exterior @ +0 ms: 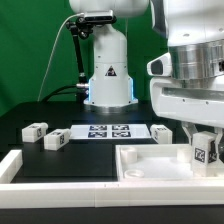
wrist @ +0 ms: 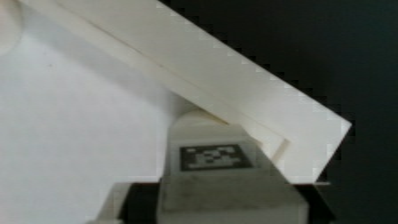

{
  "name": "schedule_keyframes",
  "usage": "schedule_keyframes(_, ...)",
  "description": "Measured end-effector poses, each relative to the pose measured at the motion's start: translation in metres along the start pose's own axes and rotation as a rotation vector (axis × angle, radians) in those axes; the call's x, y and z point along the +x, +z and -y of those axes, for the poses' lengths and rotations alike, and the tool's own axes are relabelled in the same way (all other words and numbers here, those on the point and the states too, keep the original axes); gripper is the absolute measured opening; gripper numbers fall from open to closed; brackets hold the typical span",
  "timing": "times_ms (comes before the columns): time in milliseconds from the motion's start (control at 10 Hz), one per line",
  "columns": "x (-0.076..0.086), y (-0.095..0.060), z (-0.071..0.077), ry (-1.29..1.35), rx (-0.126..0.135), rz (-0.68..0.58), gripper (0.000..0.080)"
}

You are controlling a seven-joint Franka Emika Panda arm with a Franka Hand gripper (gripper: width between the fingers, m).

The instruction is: Assemble one leg

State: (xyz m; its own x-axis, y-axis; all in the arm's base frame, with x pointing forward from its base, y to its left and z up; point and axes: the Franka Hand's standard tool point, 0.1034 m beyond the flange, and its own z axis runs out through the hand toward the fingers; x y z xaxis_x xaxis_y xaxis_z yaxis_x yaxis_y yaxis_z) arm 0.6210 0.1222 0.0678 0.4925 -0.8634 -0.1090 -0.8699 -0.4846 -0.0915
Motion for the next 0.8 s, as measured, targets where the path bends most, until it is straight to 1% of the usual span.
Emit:
schedule_keyframes(200, -0.0012, 0.0001, 0.0016, 0.223, 0.010, 0.003, 0.0296)
schedule_keyframes(300, -0.0023, 0.0004, 0.0018, 0.381, 0.012, 0.006, 0.0296)
schedule_keyframes(500, -0.0004, 0.0011, 0.0036, 0.630, 0.047, 0.002, 0.0296)
schedule_keyframes(600, -0.0005, 0.0014, 0.0037, 0.725, 0.054, 0.000, 0.0296)
schedule_keyframes(800, 0.0000, 0.0013, 0.0038, 0.865, 0.059, -0.004, 0.0296)
